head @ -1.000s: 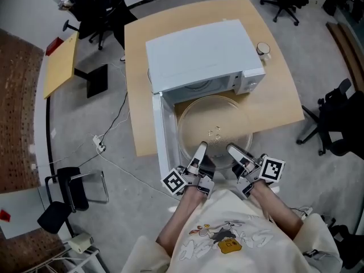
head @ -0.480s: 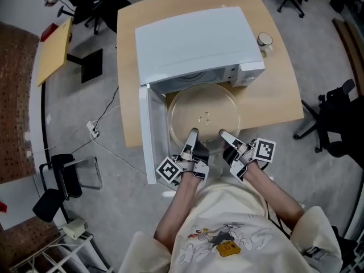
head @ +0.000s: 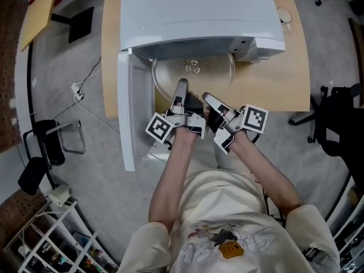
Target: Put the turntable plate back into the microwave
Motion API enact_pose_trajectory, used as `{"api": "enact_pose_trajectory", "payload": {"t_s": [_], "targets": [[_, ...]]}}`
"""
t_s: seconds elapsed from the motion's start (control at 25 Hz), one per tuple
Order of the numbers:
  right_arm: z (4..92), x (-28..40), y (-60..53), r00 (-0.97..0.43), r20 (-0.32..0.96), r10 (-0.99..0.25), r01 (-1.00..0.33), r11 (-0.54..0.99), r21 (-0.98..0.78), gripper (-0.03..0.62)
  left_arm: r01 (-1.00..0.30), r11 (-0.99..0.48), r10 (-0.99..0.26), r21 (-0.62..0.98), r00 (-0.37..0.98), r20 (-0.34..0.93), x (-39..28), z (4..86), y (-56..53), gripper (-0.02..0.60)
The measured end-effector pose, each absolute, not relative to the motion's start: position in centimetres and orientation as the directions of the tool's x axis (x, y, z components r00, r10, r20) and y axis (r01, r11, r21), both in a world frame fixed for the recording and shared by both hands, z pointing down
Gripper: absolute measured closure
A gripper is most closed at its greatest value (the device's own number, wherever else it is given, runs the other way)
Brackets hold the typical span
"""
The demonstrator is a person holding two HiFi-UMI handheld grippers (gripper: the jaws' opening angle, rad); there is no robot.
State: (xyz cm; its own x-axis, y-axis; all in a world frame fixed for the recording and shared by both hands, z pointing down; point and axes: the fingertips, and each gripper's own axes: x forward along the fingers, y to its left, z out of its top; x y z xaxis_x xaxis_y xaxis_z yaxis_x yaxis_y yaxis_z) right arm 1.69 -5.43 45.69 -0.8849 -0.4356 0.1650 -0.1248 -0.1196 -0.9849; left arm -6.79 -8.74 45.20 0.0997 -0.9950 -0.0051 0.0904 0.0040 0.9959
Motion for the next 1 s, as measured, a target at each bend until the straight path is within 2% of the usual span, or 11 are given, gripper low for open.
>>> {"api": "enact_pose_trajectory", "payload": {"t_s": [0.12,0.24,0.44,0.68,0.76,1.0], "targets": [[46.5,0.1,-8.7,-0.887,0.171,-0.430,-0.137,-0.109,-0.985,0.549,0.104,0.018,-0.995,0.994,0.097,0.008,-7.5,46.5,-11.6,0.560],[47.1,-1.7,-11.2,-0.890,0.136,-0.434,-0.110,-0.084,-0.990,0.557,0.133,0.002,-0.996,0.991,0.091,-0.010,-8.8,47.6,-13.9,0.560],[47.3,-2.0,-11.5,-0.883,0.075,-0.463,-0.053,-0.062,-0.997,0.557,0.130,-0.025,-0.994,0.991,0.098,-0.038,-8.9,47.8,-14.4,0.558],[47.8,-2.2,-12.7,-0.869,0.024,-0.493,-0.005,-0.040,-0.999,0.552,0.062,-0.050,-0.985,0.997,0.159,-0.059,-9.0,48.1,-15.3,0.540],[48.1,-2.2,-13.5,-0.865,0.026,-0.501,-0.006,-0.041,-0.999,0.548,0.051,-0.047,-0.983,0.998,0.174,-0.055,-8.9,48.1,-15.3,0.506],[49.5,-2.1,-16.3,-0.859,0.041,-0.510,-0.038,-0.016,-0.999,0.549,0.036,-0.016,-0.984,0.999,0.176,-0.022,-9.0,49.7,-15.2,0.506]]}}
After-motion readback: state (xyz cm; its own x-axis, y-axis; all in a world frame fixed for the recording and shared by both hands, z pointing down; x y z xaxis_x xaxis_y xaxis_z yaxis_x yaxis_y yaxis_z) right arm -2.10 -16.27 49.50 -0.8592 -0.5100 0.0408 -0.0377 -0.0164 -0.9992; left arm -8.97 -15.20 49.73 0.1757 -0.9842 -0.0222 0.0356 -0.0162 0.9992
